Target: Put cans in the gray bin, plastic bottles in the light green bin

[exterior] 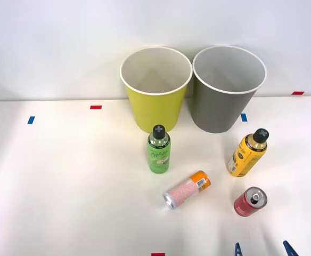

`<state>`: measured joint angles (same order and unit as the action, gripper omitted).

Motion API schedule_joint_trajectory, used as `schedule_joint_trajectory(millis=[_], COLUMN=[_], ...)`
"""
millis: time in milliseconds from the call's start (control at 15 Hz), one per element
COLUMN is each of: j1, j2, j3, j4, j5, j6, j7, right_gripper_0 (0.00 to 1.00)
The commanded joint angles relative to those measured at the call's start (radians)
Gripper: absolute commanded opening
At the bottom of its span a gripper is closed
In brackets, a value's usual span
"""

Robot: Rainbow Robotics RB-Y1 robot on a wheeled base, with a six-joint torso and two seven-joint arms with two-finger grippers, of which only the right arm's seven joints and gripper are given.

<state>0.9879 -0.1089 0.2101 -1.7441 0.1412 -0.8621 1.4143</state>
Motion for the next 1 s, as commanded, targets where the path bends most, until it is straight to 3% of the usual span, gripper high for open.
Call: schedule_joint_trajectory(millis=[67, 467, 667, 1000], j1=[0.000, -0.021, -0.025, -0.091], j2=[0.000, -0.002, -0.032, -0.066], j3=[0.000, -0.005, 0.031, 0.097], j4=[0.000, 0.034, 0.023, 0.023], j5=[0.000, -0.015, -0.117, -0.282], j6=[0.000, 0.012, 0.000, -0.006], j7=[0.000, 0.002, 0.031, 0.206], right_gripper_0=[1.00, 1.00, 1.00, 1.00])
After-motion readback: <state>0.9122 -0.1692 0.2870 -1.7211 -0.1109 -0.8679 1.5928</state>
